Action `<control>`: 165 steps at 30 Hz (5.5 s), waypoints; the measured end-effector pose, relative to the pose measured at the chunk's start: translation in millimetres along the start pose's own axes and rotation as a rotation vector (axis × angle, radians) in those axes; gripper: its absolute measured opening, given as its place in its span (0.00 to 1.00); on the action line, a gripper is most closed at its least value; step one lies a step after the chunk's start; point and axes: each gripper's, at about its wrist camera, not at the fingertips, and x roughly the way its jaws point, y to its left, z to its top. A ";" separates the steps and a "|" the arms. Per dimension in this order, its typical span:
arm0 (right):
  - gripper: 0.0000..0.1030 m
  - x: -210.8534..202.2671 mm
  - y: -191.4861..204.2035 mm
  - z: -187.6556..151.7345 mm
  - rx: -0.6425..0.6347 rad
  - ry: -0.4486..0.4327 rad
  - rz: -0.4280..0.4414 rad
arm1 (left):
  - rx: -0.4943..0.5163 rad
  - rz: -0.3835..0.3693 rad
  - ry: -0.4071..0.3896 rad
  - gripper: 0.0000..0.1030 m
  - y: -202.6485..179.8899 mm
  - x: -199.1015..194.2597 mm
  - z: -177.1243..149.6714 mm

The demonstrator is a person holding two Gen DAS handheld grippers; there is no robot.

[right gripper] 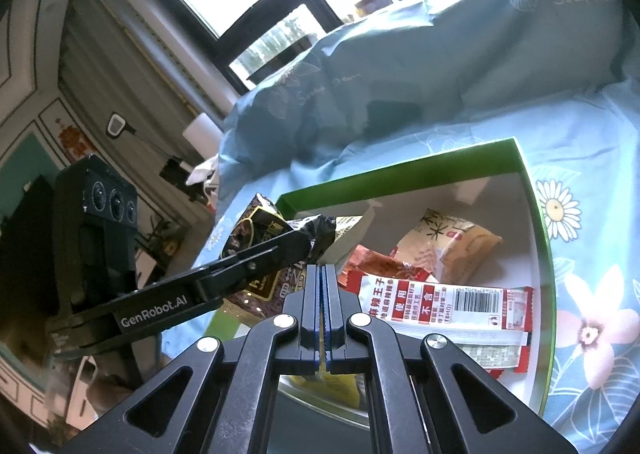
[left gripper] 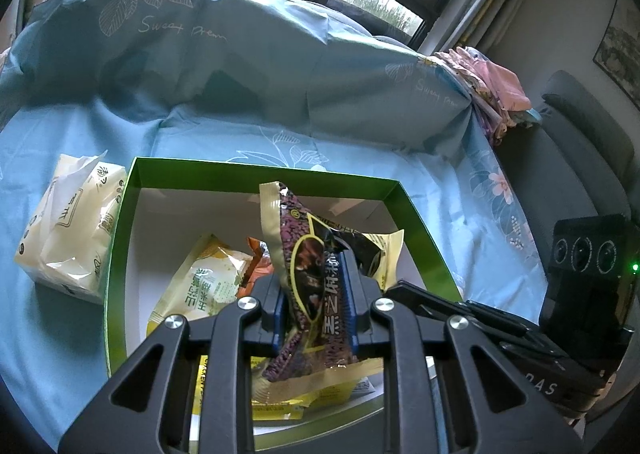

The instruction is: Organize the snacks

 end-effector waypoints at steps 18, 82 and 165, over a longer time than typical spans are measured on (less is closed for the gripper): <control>0.02 2.0 -2.4 -1.0 0.002 0.011 -0.018 | 0.009 0.019 0.020 0.21 1.5 8.1 -0.8; 0.02 8.3 -2.2 -0.8 -0.005 0.051 -0.076 | 0.026 0.075 0.056 0.23 2.3 21.2 -7.6; 0.81 -77.8 81.7 -22.5 -0.296 -0.008 -0.478 | 0.054 0.435 -0.029 1.00 -31.3 -91.3 -39.3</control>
